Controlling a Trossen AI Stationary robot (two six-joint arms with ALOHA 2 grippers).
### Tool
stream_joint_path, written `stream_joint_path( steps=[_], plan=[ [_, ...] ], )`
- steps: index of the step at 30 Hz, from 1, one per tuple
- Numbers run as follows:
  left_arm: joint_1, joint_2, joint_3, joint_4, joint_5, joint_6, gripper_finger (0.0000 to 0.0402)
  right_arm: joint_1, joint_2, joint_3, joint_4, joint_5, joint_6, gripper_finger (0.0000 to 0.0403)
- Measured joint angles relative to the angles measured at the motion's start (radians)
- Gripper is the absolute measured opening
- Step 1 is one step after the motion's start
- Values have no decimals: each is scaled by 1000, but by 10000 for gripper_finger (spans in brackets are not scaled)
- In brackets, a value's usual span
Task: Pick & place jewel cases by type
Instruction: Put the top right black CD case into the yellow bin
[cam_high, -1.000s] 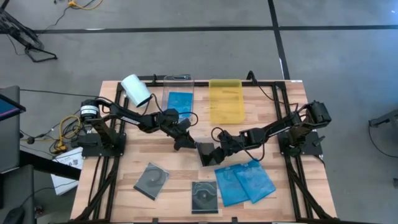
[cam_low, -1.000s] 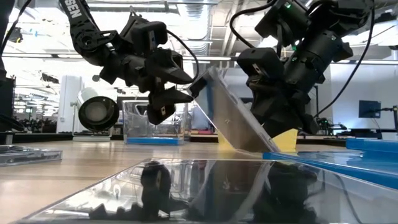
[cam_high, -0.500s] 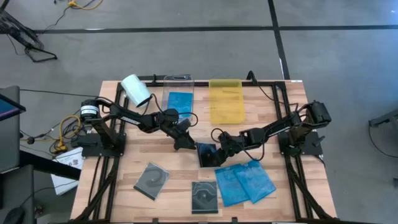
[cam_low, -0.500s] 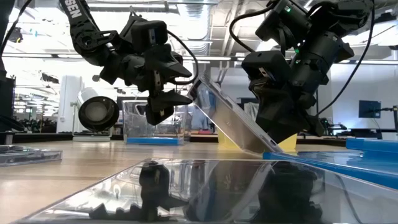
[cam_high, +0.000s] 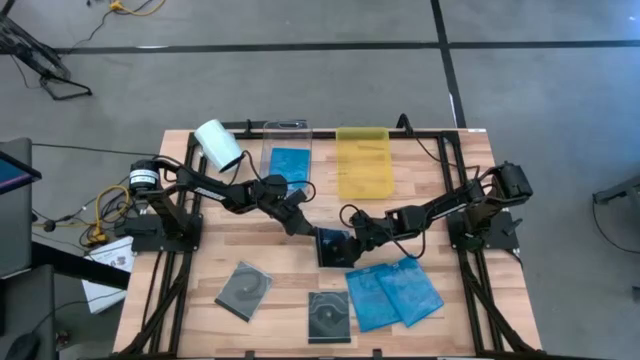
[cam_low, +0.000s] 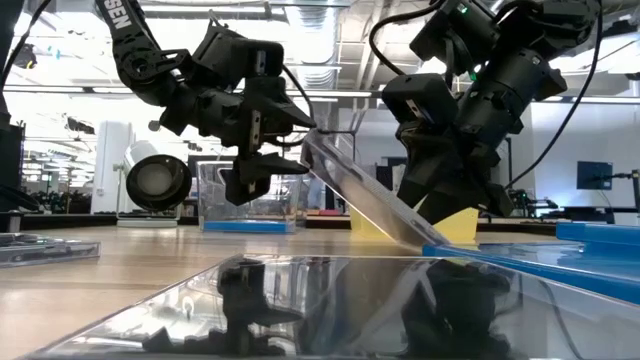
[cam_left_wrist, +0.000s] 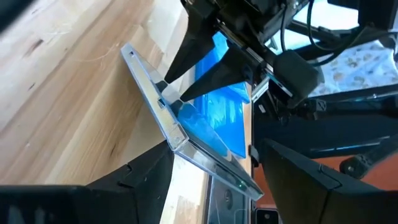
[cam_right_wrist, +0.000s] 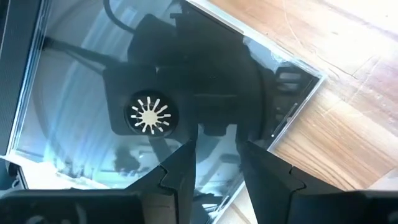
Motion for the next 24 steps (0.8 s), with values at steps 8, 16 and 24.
stream_joint_path(
  steps=[8,16,24],
  plan=[
    [-1,0,0,-9,-3,-83,234,0,0,0,5,5,9,120],
    [-4,-1,0,-40,-52,-115,231,-6,0,0,15,11,9,120],
    [-13,-1,-1,-74,-87,-94,192,-6,0,0,15,23,9,120]
  ],
)
